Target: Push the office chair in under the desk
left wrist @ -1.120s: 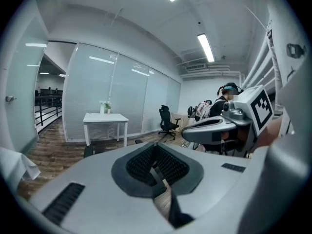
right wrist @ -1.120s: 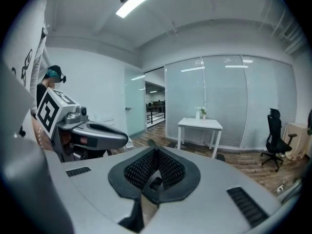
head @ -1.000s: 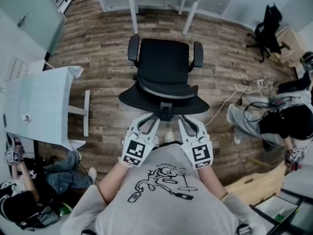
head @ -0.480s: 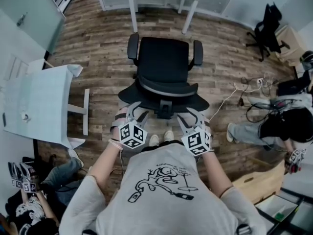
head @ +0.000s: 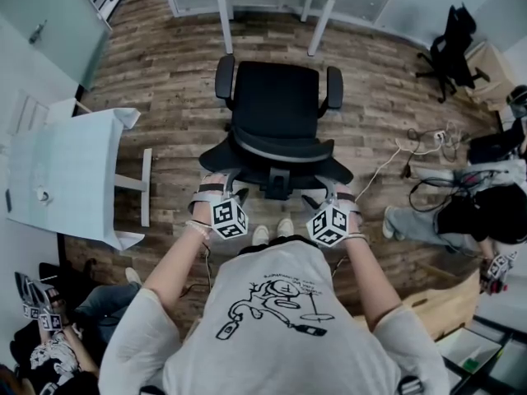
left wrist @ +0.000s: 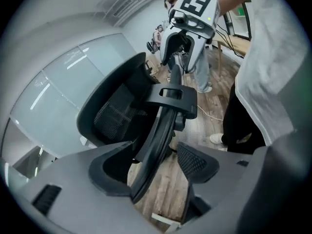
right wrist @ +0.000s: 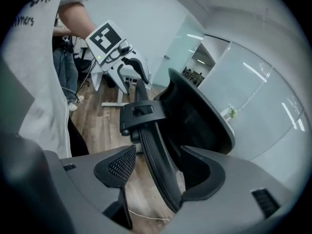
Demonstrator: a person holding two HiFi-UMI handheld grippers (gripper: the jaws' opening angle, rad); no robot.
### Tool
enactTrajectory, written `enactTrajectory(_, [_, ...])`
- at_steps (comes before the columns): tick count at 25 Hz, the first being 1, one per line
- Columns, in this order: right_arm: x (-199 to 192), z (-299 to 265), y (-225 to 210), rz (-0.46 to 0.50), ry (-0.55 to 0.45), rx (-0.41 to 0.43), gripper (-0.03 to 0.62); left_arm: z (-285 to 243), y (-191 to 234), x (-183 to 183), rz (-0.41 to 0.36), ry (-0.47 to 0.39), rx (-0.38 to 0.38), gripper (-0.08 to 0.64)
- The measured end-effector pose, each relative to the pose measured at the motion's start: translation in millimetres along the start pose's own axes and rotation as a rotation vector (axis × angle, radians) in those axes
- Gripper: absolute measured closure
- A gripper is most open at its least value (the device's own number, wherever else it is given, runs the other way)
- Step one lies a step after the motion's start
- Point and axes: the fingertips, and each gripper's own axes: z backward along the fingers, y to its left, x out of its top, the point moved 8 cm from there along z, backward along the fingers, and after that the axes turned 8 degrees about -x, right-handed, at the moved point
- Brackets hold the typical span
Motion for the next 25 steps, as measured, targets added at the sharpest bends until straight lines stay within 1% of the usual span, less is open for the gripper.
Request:
enactTrajectory(5, [-18,-20,8,0.095,0.070,0.043,0.284,-23,0,-11,-0.107,0.081,-0.029,0.228])
enactTrajectory(10, [-34,-42,13,0.160,0.114,0.059,0.270,-44,-1,-14,-0.202,0.143,-0.059,0.218])
enactTrajectory(15, [-46,-65,20,0.249,0.157,0.060,0.270,-66,1,-19,-0.237,0.195,-0.048,0.218])
enactTrajectory(18, [-51,-74,25,0.286,0.164,0.049,0.272,-75,-1,-21,-0.244,0.204,-0.066,0.218])
enactTrajectory(21, [-50,-78,27,0.284,0.166,0.049,0.273,-80,-2,-24,-0.258,0.215,-0.072,0.219])
enactTrajectory(23, [-49,-80,28,0.285,0.164,0.047,0.276,-84,-2,-27,-0.262,0.223,-0.075,0.234])
enactTrajectory(24, [-49,-81,28,0.291,0.161,0.040,0.296,-85,-2,-28,-0.263,0.227,-0.077,0.243])
enactTrajectory(25, [-48,-81,27,0.298,0.157,0.028,0.332,-86,-2,-29,-0.266,0.231,-0.078,0.252])
